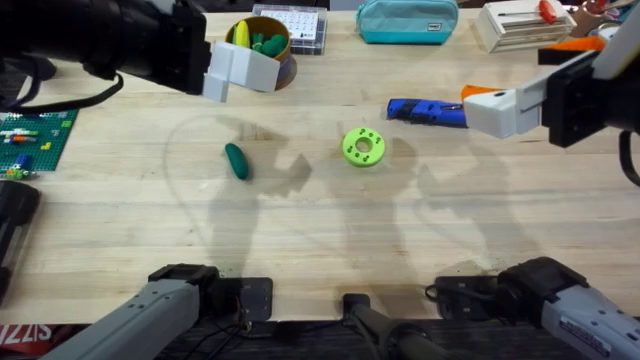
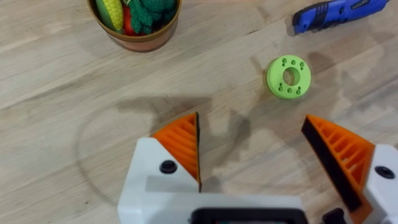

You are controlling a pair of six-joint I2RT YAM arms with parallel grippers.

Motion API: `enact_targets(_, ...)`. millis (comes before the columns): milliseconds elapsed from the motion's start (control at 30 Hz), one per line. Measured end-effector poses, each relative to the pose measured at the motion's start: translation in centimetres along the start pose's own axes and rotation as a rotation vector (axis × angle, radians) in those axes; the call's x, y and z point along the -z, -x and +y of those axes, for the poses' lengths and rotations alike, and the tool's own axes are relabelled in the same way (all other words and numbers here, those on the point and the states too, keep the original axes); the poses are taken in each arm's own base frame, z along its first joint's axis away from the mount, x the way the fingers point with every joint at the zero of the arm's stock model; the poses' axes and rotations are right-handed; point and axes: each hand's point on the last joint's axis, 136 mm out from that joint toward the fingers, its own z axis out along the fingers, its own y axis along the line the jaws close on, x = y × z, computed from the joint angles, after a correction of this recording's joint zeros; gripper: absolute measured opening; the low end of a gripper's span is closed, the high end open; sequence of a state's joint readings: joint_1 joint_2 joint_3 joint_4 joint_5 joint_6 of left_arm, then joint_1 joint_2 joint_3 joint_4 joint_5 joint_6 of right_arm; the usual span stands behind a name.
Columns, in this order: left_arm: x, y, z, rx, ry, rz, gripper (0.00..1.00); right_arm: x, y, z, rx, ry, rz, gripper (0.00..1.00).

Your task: Pick up the gripper from the table and insert it into the empty holder that is missing its gripper. Then pick up a screw, insert it into the mounting hole, and use the screwdriver to tighten it. Finally, clean up the table by picking up the vegetable and placing it into the bucket.

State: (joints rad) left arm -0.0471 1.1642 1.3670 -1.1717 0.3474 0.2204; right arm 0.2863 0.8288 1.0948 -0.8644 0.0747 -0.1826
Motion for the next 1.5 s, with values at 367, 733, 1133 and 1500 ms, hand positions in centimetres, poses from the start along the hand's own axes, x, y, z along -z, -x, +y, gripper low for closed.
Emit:
enact_targets(367,-1.3,-0.7,1.0,0.222,0.028,0.062,0.999,0.2,-0.1,0.6,-0.019,0.034,-0.003,0.977)
enact_targets(733,-5.9,-8.3,3.9,0.704,0.237,0.424,0.999,0.2,0.0,1.1,-0.024,0.066,-0.007,0.977)
enact_targets(1133,-13.2,-13.7,7.1,0.781,0.346,0.362,0.999,0.2,0.0,1.2,-0.024,0.068,-0.006,0.977)
enact_targets(1500,-15.8,-15.3,8.4,0.792,0.387,0.409,0.999,0.2,0.0,1.2,-0.024,0.068,-0.006,0.977)
